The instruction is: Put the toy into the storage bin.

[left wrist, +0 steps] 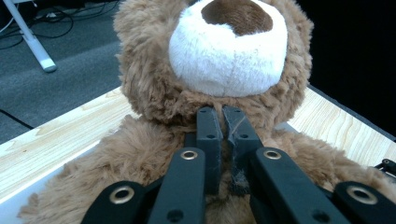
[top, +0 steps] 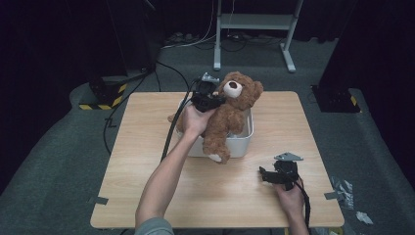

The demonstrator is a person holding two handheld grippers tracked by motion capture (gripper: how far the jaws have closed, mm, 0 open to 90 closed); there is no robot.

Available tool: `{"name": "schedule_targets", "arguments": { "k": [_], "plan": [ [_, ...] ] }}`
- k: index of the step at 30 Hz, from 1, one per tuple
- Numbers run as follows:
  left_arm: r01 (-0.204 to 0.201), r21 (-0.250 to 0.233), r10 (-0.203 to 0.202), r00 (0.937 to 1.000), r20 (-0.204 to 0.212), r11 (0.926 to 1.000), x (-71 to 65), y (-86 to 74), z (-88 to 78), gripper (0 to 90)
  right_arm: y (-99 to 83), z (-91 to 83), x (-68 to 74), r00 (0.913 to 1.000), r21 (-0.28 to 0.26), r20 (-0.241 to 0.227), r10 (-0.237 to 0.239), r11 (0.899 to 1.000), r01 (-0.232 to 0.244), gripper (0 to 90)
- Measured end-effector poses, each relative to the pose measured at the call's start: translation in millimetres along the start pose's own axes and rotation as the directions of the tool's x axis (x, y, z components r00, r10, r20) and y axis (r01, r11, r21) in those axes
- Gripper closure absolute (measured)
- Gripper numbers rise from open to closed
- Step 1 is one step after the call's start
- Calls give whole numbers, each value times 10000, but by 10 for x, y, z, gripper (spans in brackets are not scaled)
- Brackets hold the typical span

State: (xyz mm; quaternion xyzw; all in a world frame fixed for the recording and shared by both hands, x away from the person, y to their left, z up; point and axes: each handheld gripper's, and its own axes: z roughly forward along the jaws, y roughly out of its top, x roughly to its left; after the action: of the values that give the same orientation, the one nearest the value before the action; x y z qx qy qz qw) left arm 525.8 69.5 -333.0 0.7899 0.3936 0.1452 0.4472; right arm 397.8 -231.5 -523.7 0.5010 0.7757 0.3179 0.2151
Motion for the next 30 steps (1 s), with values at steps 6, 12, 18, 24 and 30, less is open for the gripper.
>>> {"name": "schedule_targets", "arguments": {
  "k": [6, 12, 18, 24, 30],
  "plan": [
    [64, 190, -64, 10000, 12, 9998, 10, -15, 16, 852, 0, 0, 0, 10000, 4, -3, -1, 10000, 1, 137],
    [239, 371, -240, 9997, 32, 9990, 62, -93, 60, 851, 0, 0, 1, 10000, 2, -2, 7, 10000, -7, 137],
    [463, 406, -461, 9989, -67, 9981, 133, -146, 61, 840, 0, 0, 0, 10000, 2, 0, -1, 10000, 1, 137],
    [366, 461, -358, 9992, -183, 9983, 134, -158, 44, 810, 0, 0, 1, 10000, 1, -1, 10, 10000, -10, 137],
    [383, 445, -376, 9992, -168, 9983, 151, -180, 21, 725, 0, 0, 1, 10000, 2, 0, 6, 10000, -6, 137]
  ]
}}
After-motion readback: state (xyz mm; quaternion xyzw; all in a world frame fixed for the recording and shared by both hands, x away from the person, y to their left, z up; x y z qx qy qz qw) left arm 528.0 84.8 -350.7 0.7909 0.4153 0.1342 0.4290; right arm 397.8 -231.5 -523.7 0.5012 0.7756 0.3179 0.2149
